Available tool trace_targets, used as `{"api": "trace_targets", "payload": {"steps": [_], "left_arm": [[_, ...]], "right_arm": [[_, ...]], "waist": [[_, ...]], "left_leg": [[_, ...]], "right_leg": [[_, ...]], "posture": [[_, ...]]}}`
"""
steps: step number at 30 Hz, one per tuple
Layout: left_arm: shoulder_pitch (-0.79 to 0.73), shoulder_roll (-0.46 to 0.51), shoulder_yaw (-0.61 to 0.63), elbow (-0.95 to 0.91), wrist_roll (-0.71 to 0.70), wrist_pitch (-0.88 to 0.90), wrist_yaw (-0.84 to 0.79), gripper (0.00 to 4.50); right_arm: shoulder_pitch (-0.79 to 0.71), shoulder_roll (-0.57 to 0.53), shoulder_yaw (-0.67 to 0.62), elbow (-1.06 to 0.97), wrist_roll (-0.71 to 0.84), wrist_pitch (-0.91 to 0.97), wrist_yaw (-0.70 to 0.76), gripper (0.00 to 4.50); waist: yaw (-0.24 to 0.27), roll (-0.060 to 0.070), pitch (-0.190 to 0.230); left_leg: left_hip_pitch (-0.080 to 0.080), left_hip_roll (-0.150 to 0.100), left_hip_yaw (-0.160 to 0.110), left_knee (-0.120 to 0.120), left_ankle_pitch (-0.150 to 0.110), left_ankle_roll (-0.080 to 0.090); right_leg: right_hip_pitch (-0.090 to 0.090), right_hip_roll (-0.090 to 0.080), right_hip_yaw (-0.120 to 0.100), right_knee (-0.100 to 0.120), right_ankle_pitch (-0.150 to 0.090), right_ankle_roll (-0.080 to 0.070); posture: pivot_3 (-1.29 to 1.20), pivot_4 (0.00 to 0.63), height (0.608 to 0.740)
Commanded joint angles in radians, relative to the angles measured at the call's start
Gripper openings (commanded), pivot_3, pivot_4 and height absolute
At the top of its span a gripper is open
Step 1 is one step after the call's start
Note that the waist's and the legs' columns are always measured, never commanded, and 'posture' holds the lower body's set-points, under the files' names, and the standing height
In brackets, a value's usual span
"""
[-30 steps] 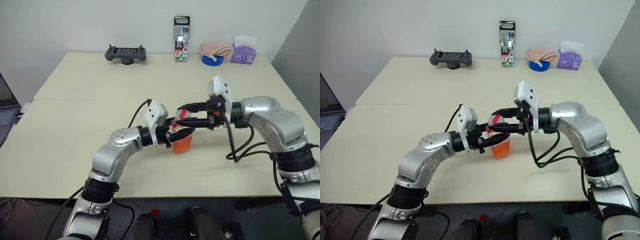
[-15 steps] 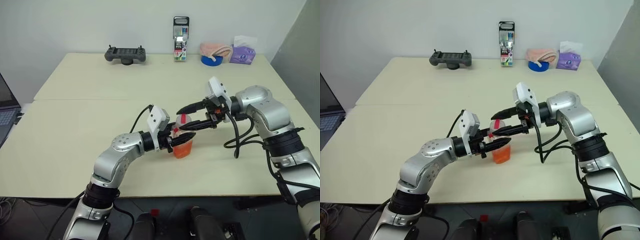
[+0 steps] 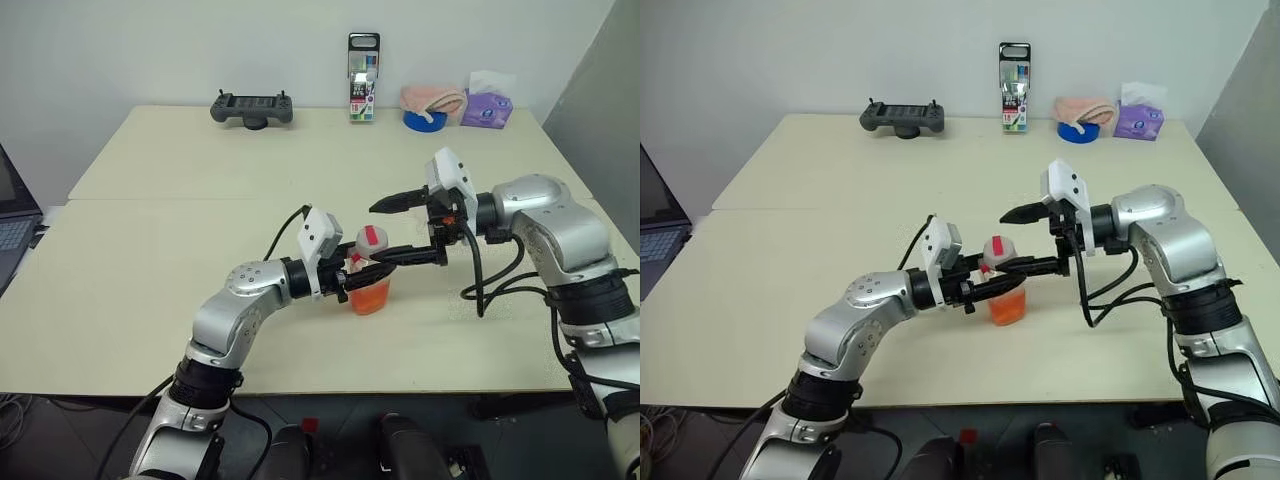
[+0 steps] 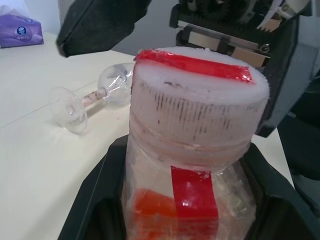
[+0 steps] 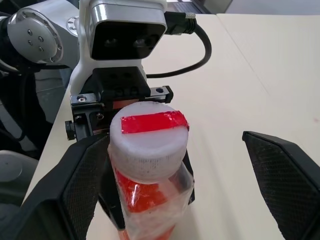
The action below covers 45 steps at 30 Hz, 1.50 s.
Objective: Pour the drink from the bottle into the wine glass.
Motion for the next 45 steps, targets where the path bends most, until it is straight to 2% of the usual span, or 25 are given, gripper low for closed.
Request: {"api": "trace_targets", "payload": {"steps": [1,10,12,16,23,27,30,36,45], "left_arm": [[-0.005,-0.001,0.003,-0.017,-0.006,-0.037,-0.013,2.14],[-0.007,0.008,0.021,0.025,0.013,-0.080,0.008,2.14],[-0.024,0.019,0.019,0.041,0.024,-0.094,0.003,2.14],[-0.039,0.035,0.021,0.053,0.033,-0.107,-0.001,2.14],[-0.086,0.037,0.032,0.075,0.026,-0.114,-0.005,2.14],[-0.094,0.042,0.023,0.089,0.038,-0.133,-0.017,2.14],[-0.080,0.043,0.024,0.088,0.038,-0.140,-0.022,2.14],[-0.070,0.045,0.026,0.094,0.045,-0.145,-0.025,2.14],[-0.046,0.040,0.026,0.075,0.050,-0.147,-0.011,2.14]], "right_arm": [[0.050,-0.010,-0.116,-0.180,0.082,0.107,-0.110,4.50],[0.195,-0.031,-0.220,-0.486,0.212,0.315,-0.305,4.50],[0.205,-0.012,-0.233,-0.531,0.211,0.361,-0.399,4.50],[0.203,0.129,-0.255,-0.601,0.198,0.469,-0.669,4.50],[0.252,0.226,-0.249,-0.707,0.192,0.581,-0.881,4.50],[0.263,0.325,-0.259,-0.748,0.193,0.653,-1.016,4.50],[0.265,0.388,-0.217,-0.790,0.173,0.701,-1.104,4.50],[0.261,0.466,-0.155,-0.820,0.125,0.740,-1.208,4.50],[0.286,0.528,-0.105,-0.762,0.025,0.659,-1.275,4.50]], "waist": [[0.000,0.000,0.000],[0.001,0.000,0.000],[0.000,0.000,0.000],[-0.003,0.000,0.000],[0.000,0.000,0.000],[0.000,0.000,0.000],[-0.001,0.000,0.000],[-0.002,0.000,0.000],[-0.003,0.000,0.000]], "left_leg": [[0.000,0.000,0.000,0.000,0.000,0.000],[0.000,0.000,0.000,0.001,0.000,0.000],[0.001,0.000,0.000,0.001,0.000,0.000],[0.001,0.001,0.000,0.000,0.000,0.000],[-0.001,0.000,0.000,0.000,0.000,0.000],[0.000,0.000,0.000,0.000,0.000,0.000],[0.000,0.001,-0.001,-0.001,0.000,0.000],[0.000,0.000,0.000,0.000,0.000,0.000],[0.000,0.000,-0.001,-0.001,0.000,0.000]], "right_leg": [[0.000,0.000,0.000,0.000,0.000,0.000],[0.001,0.000,0.000,0.001,-0.003,0.005],[0.001,0.000,0.000,0.001,-0.003,0.005],[0.000,0.001,0.000,0.002,-0.002,0.005],[0.000,0.000,0.000,0.000,-0.002,0.005],[0.000,0.000,0.000,0.001,-0.002,0.005],[-0.001,0.001,0.000,0.001,-0.002,0.004],[-0.001,0.001,0.000,0.001,-0.002,0.004],[-0.001,0.001,0.000,0.001,-0.002,0.004]], "posture": [[0.00,0.150,0.740],[0.00,0.150,0.740],[0.00,0.150,0.740],[0.00,0.150,0.740],[0.00,0.150,0.740],[0.00,0.150,0.740],[0.00,0.150,0.740],[0.00,0.150,0.740],[0.00,0.150,0.740]]}}
